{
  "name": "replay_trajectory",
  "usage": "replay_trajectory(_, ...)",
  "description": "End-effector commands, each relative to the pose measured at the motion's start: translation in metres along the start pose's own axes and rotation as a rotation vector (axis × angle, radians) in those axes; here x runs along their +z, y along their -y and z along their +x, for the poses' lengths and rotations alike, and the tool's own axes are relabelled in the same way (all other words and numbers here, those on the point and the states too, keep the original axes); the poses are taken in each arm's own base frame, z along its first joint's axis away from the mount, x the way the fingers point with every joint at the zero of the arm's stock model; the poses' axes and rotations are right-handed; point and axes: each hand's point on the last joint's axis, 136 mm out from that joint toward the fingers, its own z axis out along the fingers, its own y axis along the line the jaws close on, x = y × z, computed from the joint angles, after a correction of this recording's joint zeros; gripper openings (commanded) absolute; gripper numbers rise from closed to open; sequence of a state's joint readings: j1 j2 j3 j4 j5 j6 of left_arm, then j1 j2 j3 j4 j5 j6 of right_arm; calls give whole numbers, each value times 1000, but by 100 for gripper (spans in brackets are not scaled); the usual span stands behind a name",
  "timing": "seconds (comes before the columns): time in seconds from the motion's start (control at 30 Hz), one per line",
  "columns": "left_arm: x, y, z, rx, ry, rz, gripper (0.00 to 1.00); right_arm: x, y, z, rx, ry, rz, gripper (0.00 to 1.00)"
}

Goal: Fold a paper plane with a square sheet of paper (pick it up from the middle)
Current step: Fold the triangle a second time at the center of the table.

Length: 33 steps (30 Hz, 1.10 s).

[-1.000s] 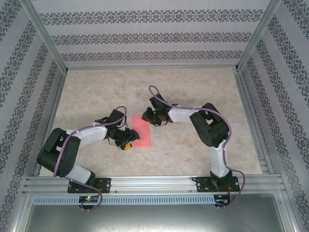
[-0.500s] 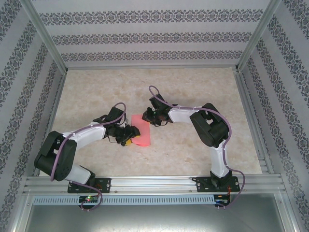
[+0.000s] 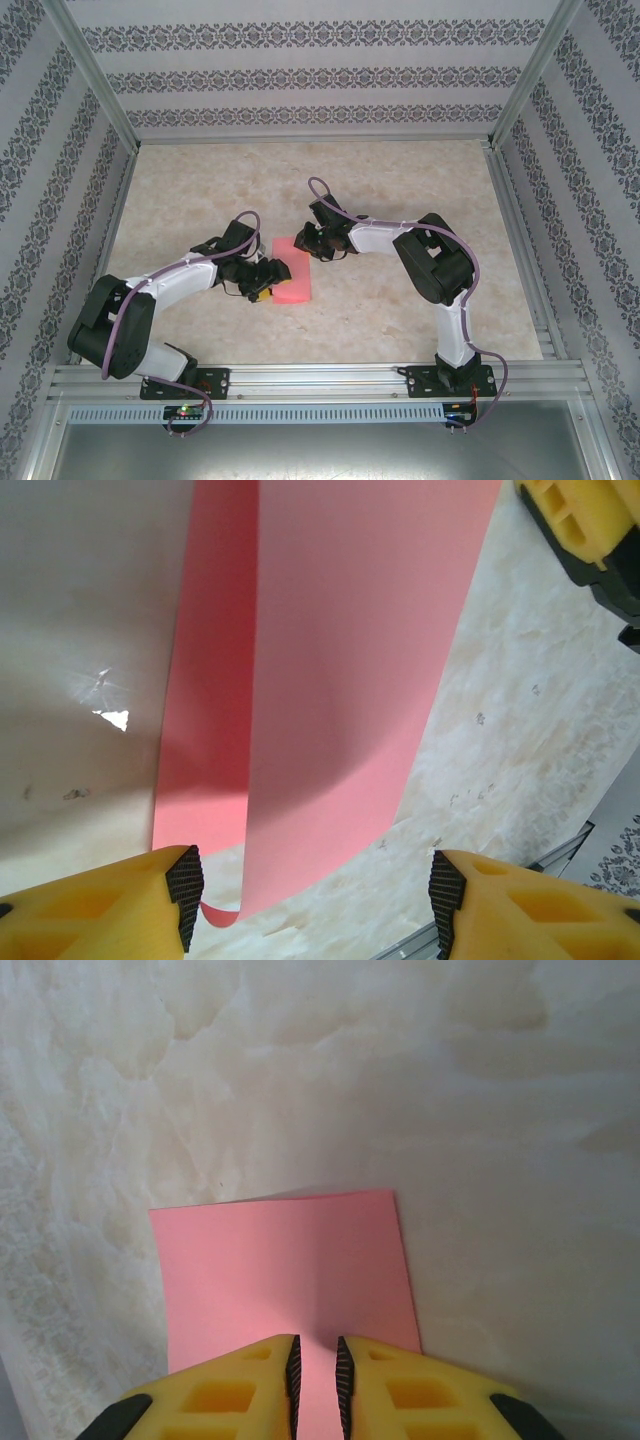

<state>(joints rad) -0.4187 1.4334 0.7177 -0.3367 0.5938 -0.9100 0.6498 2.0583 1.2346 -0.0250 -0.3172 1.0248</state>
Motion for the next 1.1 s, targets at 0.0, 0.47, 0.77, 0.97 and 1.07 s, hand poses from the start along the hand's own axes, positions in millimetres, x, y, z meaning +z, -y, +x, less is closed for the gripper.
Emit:
replay_trajectory(0.0, -3, 9, -9, 52, 19, -5, 64, 15, 57, 24, 57, -65, 165, 21)
replay_trajectory(0.47, 14, 15, -37, 150, 1, 118, 61, 10, 31, 21, 8, -77, 65, 21)
replay_trajectory(0.77, 17, 15, -45, 174, -8, 144, 49, -2, 0, 14, -46, -81, -39, 19)
replay_trajectory(0.97, 28, -7, -41, 144, -48, 61, 32, -29, -25, 17, -142, -77, -114, 19)
replay_trajectory(1.07, 29, -10, -39, 140, -54, 54, 29, -39, -21, 29, -146, -83, -112, 18)
